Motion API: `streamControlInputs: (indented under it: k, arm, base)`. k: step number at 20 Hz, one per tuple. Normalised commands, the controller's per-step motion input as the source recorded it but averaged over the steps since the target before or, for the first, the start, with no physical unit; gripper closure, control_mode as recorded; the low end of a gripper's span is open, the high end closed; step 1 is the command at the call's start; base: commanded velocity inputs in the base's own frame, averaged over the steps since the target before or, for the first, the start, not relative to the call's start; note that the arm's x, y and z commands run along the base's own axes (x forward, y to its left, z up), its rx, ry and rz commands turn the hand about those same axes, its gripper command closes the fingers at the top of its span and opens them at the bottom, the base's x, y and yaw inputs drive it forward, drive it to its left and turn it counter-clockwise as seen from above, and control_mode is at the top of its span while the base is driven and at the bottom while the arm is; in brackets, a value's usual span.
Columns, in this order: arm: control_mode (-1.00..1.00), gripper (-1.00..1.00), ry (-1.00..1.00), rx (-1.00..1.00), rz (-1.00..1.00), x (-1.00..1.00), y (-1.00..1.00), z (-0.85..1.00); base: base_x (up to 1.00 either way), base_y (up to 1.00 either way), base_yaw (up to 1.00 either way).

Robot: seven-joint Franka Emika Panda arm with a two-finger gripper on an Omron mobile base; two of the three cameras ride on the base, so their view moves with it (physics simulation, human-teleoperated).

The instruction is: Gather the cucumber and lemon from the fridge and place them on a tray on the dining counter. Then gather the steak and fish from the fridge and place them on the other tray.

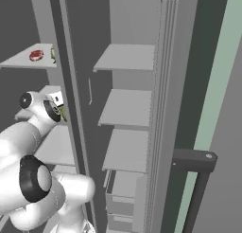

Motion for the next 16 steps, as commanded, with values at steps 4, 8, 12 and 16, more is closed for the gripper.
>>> streamControlInputs:
  k: [4,8,12,16]
  arm:
    - [-1.00,1.00,0.05,0.06,-0.06,-0.52,0.00,0.83]
    - [-1.00,1.00,0.09,0.07,-0.08,-0.64,-0.03,0.61]
    - [-1.00,1.00,0.16,0.08,-0.07,-0.68,-0.13,0.32]
    - [-1.00,1.00,0.18,0.09,-0.04,-0.73,-0.26,0.30]
  base:
    - [0.00,0.00,0.00]
    - [0.00,0.00,0.00]
    - [0.00,0.00,0.00]
    - [0.00,0.00,0.00]
